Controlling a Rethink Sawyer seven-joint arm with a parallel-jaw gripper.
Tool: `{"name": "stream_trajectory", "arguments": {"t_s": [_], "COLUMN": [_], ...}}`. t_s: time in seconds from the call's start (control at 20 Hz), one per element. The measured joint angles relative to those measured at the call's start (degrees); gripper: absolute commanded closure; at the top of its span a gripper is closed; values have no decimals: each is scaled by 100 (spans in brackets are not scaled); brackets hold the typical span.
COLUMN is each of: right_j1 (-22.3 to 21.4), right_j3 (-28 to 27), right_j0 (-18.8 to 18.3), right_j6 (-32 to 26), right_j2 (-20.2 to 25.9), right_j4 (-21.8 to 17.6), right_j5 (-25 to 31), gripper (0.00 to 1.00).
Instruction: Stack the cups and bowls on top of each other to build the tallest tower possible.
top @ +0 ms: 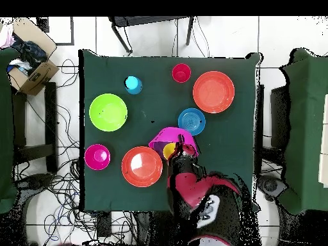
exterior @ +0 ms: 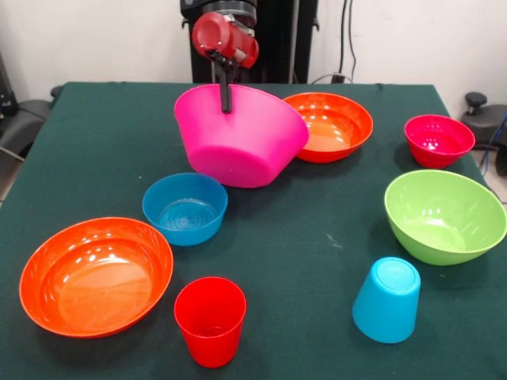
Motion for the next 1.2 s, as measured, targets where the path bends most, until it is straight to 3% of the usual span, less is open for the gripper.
{"name": "stream_trajectory", "arguments": {"t_s": [0.15,0.2,0.3,0.35,0.5,0.65,0.75,0.8,1.2], "right_j1": [-412,-715,-917,-1069,-1216,-1312,-1332,-1362,-1257], "right_j3": [213,438,620,794,984,1097,1118,1158,1208], "right_j0": [-670,-1419,-2087,-2752,-3510,-4015,-4114,-4339,-4850], "right_j6": [157,205,205,205,205,205,205,205,205], "right_j2": [794,1576,2229,2864,3626,4262,4417,4843,6258], "right_j4": [-201,-182,-39,193,526,701,732,777,1103], "right_j5": [752,1474,2112,2763,3573,4159,4266,4475,4781], "gripper": [100,100,100,100,100,100,100,100,100]}}
